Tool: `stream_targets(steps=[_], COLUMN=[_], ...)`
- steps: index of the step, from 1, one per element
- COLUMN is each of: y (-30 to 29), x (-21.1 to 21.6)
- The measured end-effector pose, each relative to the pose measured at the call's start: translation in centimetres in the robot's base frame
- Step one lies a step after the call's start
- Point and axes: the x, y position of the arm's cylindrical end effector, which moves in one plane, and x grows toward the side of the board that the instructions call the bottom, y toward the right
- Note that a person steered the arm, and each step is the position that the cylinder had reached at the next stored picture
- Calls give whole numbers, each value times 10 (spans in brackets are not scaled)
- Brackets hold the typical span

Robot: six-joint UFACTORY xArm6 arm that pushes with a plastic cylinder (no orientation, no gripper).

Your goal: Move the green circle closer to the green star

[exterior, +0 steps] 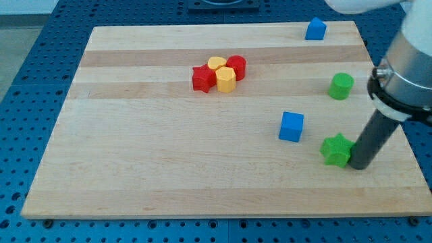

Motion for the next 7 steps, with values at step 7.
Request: stream_targets(steps=[7], y=[73], x=[-143])
